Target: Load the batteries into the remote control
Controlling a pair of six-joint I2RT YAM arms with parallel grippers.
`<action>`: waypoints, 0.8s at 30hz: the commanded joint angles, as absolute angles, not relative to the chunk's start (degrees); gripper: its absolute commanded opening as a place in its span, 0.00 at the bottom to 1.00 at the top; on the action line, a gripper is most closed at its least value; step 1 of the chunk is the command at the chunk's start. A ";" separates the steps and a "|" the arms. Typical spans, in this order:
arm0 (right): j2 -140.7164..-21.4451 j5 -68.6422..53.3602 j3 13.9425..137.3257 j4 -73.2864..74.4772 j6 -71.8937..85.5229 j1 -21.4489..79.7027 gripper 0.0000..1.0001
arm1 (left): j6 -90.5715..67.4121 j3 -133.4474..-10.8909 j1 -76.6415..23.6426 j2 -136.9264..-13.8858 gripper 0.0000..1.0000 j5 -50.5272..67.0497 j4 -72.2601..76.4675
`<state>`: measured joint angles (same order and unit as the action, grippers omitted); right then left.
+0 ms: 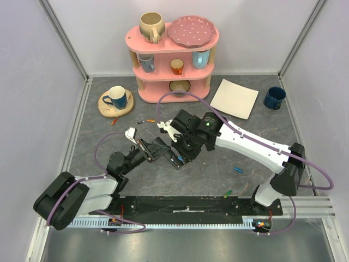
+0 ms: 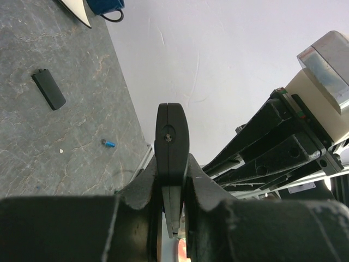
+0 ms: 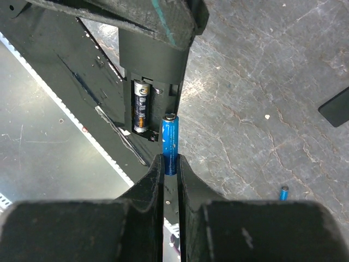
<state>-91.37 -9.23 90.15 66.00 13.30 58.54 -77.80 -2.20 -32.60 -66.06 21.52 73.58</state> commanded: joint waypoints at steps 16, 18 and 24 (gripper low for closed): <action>-93.52 -13.80 91.93 64.07 15.73 59.77 0.00 | -77.43 0.70 -32.78 -63.54 0.02 22.41 72.69; -93.52 -13.71 91.58 63.81 15.82 59.59 0.00 | -77.52 0.70 -32.78 -63.46 0.02 22.50 72.77; -93.69 -13.10 90.36 62.67 16.26 59.77 0.00 | -77.61 1.05 -32.78 -62.67 0.02 22.76 72.77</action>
<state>-93.58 -12.21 90.28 63.96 15.46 59.42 -77.76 -2.20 -32.60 -64.25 21.63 70.39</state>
